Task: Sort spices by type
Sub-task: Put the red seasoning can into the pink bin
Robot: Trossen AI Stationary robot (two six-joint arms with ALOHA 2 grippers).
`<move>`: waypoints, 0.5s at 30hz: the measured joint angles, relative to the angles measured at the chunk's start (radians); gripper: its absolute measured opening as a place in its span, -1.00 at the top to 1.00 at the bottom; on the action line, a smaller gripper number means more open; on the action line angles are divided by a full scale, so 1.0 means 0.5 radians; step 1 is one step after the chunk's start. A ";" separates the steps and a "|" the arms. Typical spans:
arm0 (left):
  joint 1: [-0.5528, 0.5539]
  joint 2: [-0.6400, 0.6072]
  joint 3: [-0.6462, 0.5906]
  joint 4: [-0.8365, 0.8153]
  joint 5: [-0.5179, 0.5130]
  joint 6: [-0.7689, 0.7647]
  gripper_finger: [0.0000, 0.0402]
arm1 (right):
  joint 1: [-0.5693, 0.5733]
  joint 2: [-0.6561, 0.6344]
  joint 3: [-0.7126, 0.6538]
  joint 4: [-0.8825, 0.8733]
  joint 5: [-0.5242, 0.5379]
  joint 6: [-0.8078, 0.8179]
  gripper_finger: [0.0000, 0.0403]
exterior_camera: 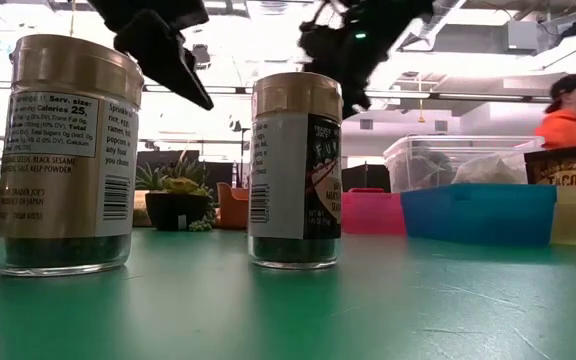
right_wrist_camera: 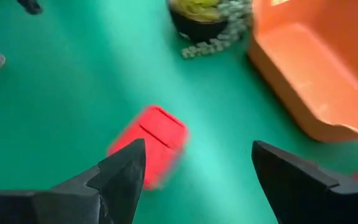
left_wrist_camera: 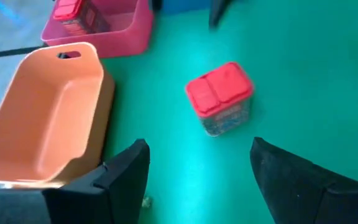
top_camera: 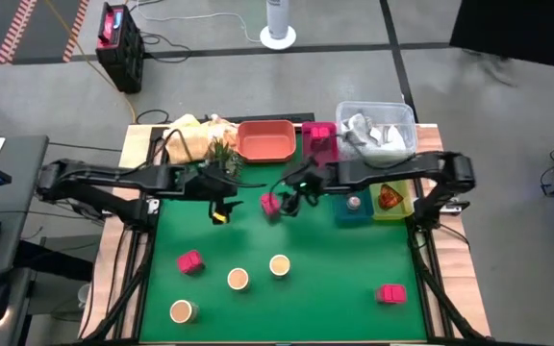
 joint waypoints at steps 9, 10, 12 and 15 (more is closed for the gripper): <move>-0.138 -0.170 -0.068 -0.011 -0.003 -0.142 -0.32 | 0.027 0.587 0.700 -0.455 0.042 0.161 -0.58; -0.155 -0.176 -0.068 -0.011 -0.003 -0.139 -0.32 | 0.024 0.639 0.774 -0.532 0.059 0.195 -0.58; -0.190 -0.185 -0.067 -0.026 -0.002 -0.124 -0.32 | 0.028 0.734 0.919 -0.655 0.101 0.295 -0.58; -0.233 -0.191 -0.067 -0.050 -0.002 -0.098 -0.32 | 0.042 0.856 1.103 -0.859 0.115 0.457 -0.58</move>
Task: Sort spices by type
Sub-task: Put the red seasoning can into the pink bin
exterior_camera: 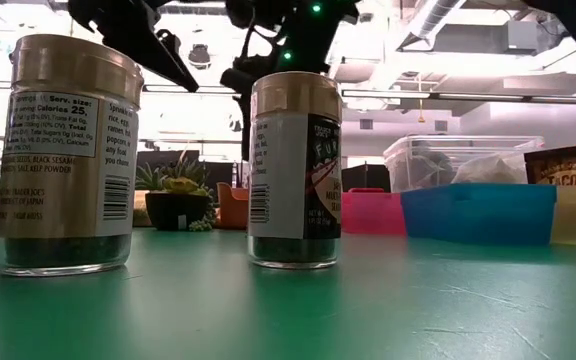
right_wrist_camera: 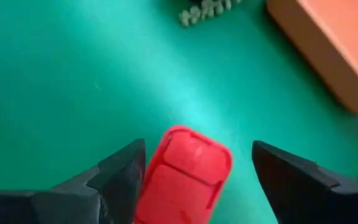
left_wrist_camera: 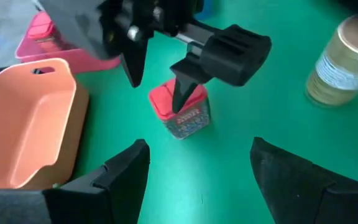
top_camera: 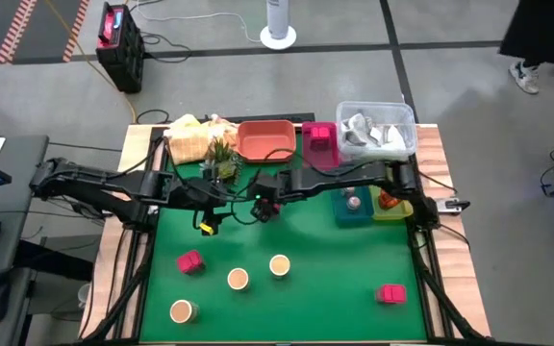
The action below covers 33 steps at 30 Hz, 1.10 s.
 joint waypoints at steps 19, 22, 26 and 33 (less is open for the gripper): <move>-0.145 0.002 0.000 -0.257 0.002 0.118 -0.32 | 0.069 0.231 0.187 -0.244 0.113 0.593 -0.58; -0.155 -0.004 0.001 -0.297 0.002 0.136 -0.32 | 0.069 0.304 0.186 -0.212 0.047 0.603 -0.58; -0.158 -0.005 0.003 -0.329 0.002 0.155 -0.32 | 0.069 0.356 0.186 -0.209 0.040 0.601 -0.58; -0.158 -0.005 0.003 -0.335 0.002 0.155 -0.32 | 0.063 0.345 0.186 -0.210 0.030 0.336 -0.55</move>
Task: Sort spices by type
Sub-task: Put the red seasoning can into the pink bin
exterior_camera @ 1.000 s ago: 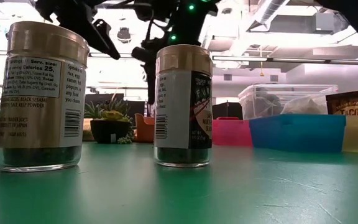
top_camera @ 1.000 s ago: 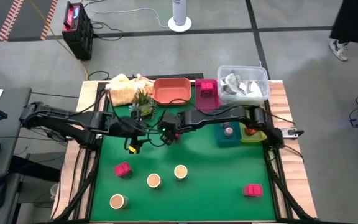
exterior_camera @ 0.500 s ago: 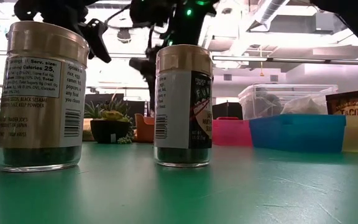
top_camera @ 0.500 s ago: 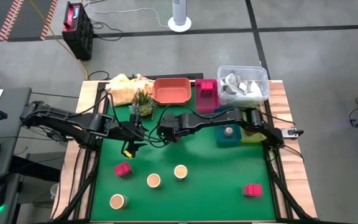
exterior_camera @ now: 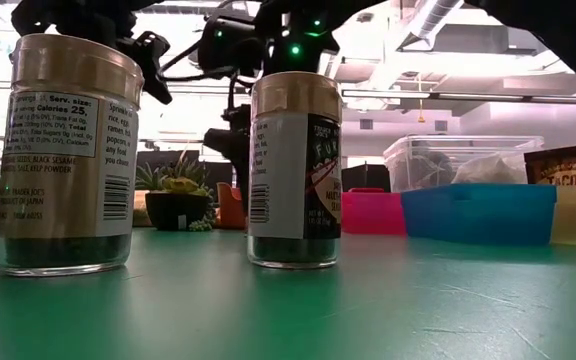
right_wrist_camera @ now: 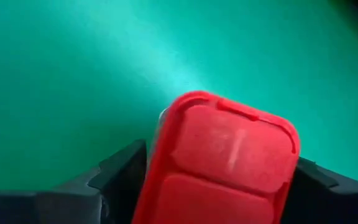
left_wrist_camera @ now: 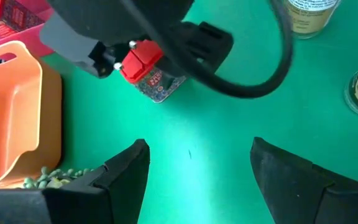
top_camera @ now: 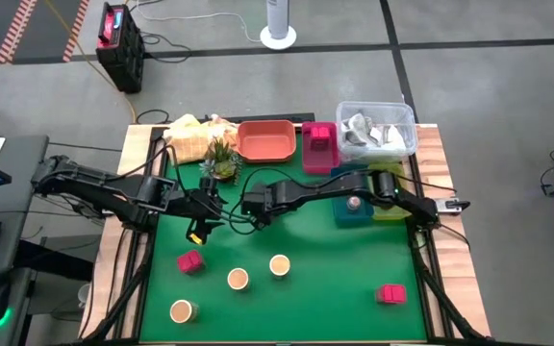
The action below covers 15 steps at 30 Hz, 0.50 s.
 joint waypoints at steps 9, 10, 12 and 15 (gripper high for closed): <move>0.000 0.000 0.000 0.100 -0.079 0.051 -0.32 | -0.080 -0.015 0.001 -0.149 -0.244 -0.661 -0.08; 0.000 0.000 0.000 0.107 -0.114 0.051 -0.32 | -0.087 -0.031 0.002 -0.206 -0.246 -0.748 -0.08; 0.000 0.000 0.000 0.110 -0.186 0.050 -0.32 | -0.107 -0.062 0.001 -0.340 -0.244 -0.894 -0.08; 0.011 0.000 -0.002 0.111 -0.205 0.061 -0.32 | -0.159 -0.162 -0.004 -0.546 -0.209 -1.069 -0.08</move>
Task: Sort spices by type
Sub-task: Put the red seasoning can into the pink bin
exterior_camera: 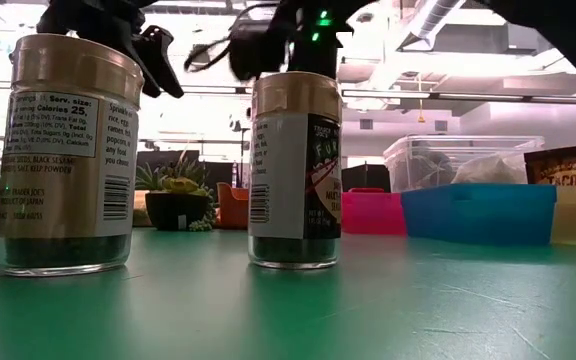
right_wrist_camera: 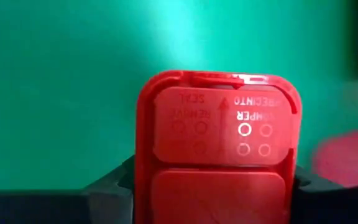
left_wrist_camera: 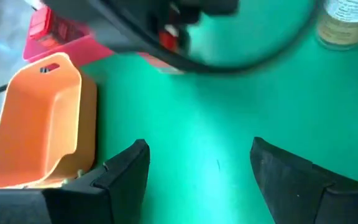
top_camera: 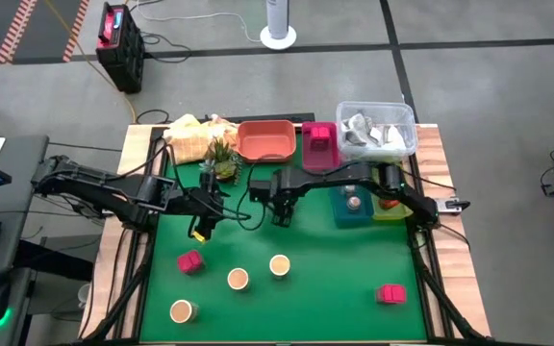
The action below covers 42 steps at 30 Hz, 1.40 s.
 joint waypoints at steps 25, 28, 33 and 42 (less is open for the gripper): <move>0.134 -0.469 -0.518 0.608 0.237 -0.071 -0.32 | -0.856 -0.489 -0.235 -0.115 0.158 -0.981 -0.11; 0.134 -0.528 -0.591 0.682 0.238 -0.084 -0.32 | -0.858 -0.491 -0.320 -0.021 0.113 -1.060 -0.08; 0.134 -0.572 -0.600 0.618 0.238 -0.213 -0.32 | -0.849 -0.492 -0.480 0.151 0.102 -1.147 -0.11; 0.134 -0.618 -0.597 0.565 0.222 -0.274 -0.32 | -0.930 -0.492 -0.598 0.310 0.105 -1.154 -0.28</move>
